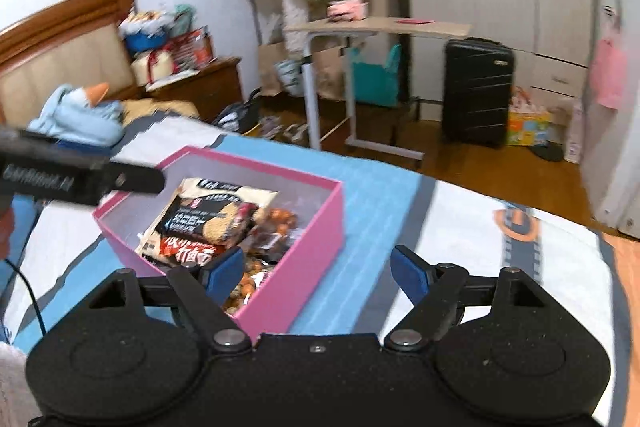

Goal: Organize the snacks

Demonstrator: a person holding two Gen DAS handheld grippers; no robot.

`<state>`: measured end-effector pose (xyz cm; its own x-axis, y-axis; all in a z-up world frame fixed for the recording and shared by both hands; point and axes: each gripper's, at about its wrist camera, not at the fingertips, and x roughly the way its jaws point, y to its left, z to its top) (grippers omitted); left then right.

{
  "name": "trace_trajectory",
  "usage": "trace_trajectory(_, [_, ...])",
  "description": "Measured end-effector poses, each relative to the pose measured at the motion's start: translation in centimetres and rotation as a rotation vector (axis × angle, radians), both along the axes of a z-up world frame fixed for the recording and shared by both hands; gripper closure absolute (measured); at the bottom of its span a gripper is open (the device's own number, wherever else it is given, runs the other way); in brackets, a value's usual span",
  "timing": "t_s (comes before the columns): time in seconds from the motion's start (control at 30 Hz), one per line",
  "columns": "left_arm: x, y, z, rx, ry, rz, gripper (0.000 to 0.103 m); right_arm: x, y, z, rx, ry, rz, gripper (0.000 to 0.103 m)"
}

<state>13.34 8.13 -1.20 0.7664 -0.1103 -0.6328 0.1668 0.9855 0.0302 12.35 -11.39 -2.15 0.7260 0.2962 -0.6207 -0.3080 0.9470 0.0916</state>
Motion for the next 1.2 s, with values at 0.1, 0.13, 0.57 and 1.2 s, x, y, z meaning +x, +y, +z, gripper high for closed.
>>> trace_trajectory(0.1, [-1.7, -0.7, 0.8, 0.005, -0.02, -0.004, 0.013, -1.0, -1.1, 0.5, -0.01, -0.007, -0.033, 0.019])
trace_trajectory(0.13, [-2.2, -0.9, 1.1, 0.004, -0.028, -0.006, 0.012, -1.4, -1.4, 0.6, -0.013, -0.009, -0.045, 0.019])
trace_trajectory(0.57, [-8.6, -4.0, -0.1, 0.02, -0.029, -0.016, 0.005, -7.4, -2.3, 0.7, -0.075, -0.03, -0.167, 0.011])
trace_trajectory(1.2, [-9.7, -3.7, -3.5, -0.023, -0.024, 0.029, 0.002, -10.1, -3.8, -0.6, -0.07, 0.044, -0.378, 0.011])
